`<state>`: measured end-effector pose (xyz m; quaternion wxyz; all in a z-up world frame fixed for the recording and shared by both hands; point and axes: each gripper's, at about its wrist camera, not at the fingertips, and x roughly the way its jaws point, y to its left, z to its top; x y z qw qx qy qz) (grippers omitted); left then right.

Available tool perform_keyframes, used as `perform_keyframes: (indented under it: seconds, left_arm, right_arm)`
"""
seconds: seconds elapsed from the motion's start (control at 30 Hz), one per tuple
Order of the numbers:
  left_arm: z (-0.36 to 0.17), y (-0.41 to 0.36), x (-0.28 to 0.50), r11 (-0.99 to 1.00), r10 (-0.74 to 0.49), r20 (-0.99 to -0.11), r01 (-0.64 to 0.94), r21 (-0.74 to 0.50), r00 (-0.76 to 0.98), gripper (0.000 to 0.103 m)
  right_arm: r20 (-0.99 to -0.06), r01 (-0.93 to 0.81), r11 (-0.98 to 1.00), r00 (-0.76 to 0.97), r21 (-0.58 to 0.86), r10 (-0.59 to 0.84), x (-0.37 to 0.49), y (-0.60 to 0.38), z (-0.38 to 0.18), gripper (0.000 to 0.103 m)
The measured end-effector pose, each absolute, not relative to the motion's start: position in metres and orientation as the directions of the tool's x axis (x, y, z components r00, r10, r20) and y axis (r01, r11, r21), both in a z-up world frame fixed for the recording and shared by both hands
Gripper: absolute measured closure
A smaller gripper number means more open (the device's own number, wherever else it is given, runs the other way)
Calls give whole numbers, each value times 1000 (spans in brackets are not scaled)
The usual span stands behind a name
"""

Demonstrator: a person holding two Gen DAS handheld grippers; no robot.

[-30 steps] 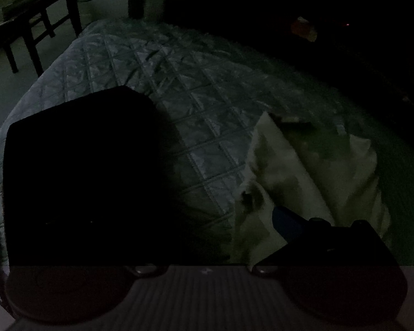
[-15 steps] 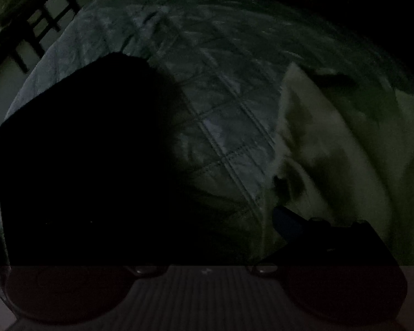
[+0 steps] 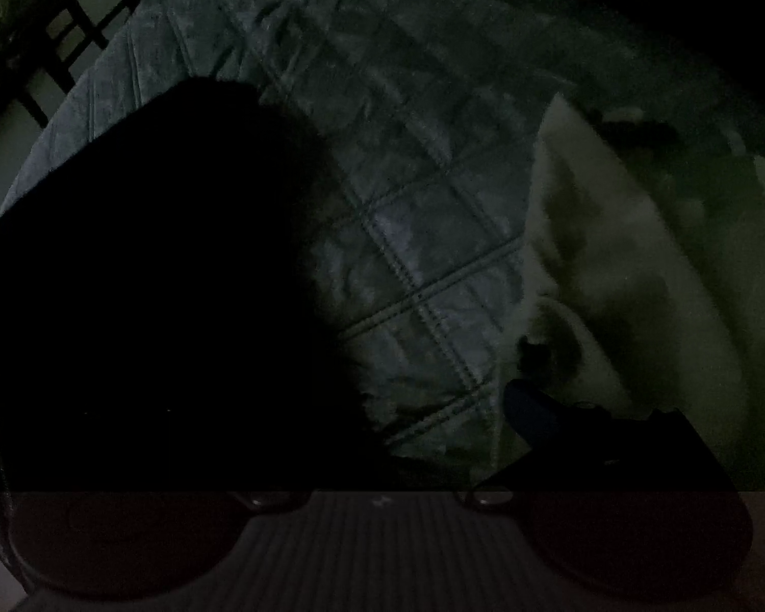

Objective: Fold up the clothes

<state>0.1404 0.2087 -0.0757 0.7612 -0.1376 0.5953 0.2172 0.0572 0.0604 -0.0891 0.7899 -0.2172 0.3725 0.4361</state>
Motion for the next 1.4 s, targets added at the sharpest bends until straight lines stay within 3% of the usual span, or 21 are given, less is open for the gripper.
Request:
perform_keyframes:
  seconds: [0.03,0.07,0.1,0.17,0.2,0.23,0.4,0.6,0.67,0.73,0.8,0.97,1.07,1.2,1.3,1.4]
  left_arm:
    - [-77,210,140,867,162,-967,-497,44,197,0]
    - [-77,210,141,865,161,-967,-499,43,196,0]
    - [-76,210,141,864,163,-967,-502,44,196,0]
    - [-75,210,141,861,167,-967,-507,46,194,0]
    - [-74,210,141,859,168,-966,-509,47,194,1]
    - [-72,209,141,857,170,-966,-513,47,195,1]
    - [-61,213,140,849,159,-963,-528,21,217,1]
    - [-53,224,140,842,168,-958,-539,16,234,1]
    - [-50,227,138,836,167,-956,-548,9,240,1]
    - [-49,225,139,842,181,-954,-539,26,238,1]
    - [-48,223,138,846,192,-953,-531,39,235,1]
    - [-34,219,138,850,183,-944,-527,11,275,1]
    - [-21,211,138,862,144,-929,-504,-52,342,1]
    - [-32,185,147,906,77,-945,-418,-67,317,1]
    - [-42,170,152,933,112,-953,-361,4,280,1]
    - [-48,171,151,933,176,-951,-350,79,255,1]
  right_arm:
    - [-789,-876,482,304,-12,534,42,56,-88,46]
    - [-804,-895,445,258,9,535,28,51,-86,31]
    - [-818,-912,409,212,31,535,15,46,-84,27]
    - [-827,-922,376,135,97,546,-1,33,-78,33]
    - [-817,-910,391,117,140,565,-2,25,-72,44]
    - [-801,-895,412,117,172,587,-1,18,-67,48]
    - [-767,-848,527,302,55,566,14,13,-54,44]
    - [-807,-927,370,176,56,564,-40,0,-61,48]
    - [-819,-947,315,135,59,558,-57,-4,-64,41]
    - [-828,-962,264,94,67,552,-73,-8,-64,41]
    - [-806,-931,345,111,121,582,-63,-24,-53,47]
    - [-738,-605,737,342,301,582,6,-86,-46,34]
    - [-719,-396,852,473,342,509,37,-126,-51,35]
    - [-690,-343,888,562,308,456,58,-139,-48,35]
    - [-664,-332,891,595,310,453,73,-134,-46,33]
    - [-720,-390,900,568,192,400,82,-111,-61,32]
